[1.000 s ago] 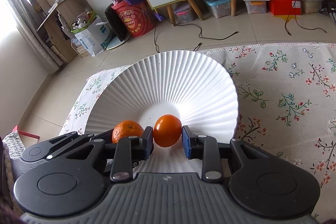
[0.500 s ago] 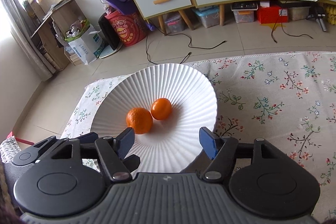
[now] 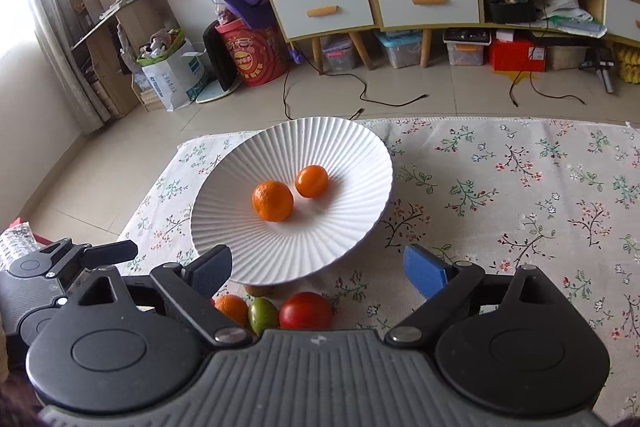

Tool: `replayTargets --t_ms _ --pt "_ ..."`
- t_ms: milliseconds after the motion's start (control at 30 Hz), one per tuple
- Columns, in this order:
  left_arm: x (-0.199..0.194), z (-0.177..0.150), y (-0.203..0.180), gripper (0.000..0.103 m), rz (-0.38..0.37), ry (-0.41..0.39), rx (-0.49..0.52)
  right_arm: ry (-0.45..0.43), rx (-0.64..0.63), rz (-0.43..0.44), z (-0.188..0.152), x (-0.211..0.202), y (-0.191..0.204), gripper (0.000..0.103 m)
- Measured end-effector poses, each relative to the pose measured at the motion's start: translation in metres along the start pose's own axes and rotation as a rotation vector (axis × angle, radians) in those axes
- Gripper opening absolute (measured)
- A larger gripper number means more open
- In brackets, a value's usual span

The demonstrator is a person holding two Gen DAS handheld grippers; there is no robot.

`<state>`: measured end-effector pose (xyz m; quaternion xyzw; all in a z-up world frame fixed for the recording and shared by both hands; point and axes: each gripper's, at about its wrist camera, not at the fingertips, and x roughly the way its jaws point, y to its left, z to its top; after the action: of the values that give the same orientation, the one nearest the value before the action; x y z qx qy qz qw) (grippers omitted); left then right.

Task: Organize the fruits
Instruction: 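Withdraw both open tools from the bowl back toward the fruit cluster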

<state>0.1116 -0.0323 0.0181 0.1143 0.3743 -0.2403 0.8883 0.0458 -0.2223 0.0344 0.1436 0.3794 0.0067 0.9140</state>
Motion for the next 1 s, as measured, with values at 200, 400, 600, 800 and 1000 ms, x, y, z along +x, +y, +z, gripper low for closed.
replayTargets --t_ms 200,400,600,800,1000 --pt "-0.009 -0.017 0.009 0.098 0.004 0.009 0.012 -0.005 -0.069 0.011 -0.016 -0.006 0.003 0.098" --pt "-0.016 -0.035 0.018 0.098 0.010 0.012 0.028 -0.009 -0.110 0.028 -0.029 -0.011 0.009 0.100" --pt "-0.019 -0.055 0.021 0.098 0.001 0.032 0.035 0.003 -0.177 0.040 -0.049 -0.012 0.017 0.101" --pt "-0.020 -0.072 0.023 0.098 -0.015 0.028 0.054 0.025 -0.241 0.049 -0.062 -0.010 0.026 0.101" --pt "-0.019 -0.083 0.023 0.098 -0.024 0.023 0.072 0.066 -0.287 0.061 -0.082 -0.005 0.036 0.101"
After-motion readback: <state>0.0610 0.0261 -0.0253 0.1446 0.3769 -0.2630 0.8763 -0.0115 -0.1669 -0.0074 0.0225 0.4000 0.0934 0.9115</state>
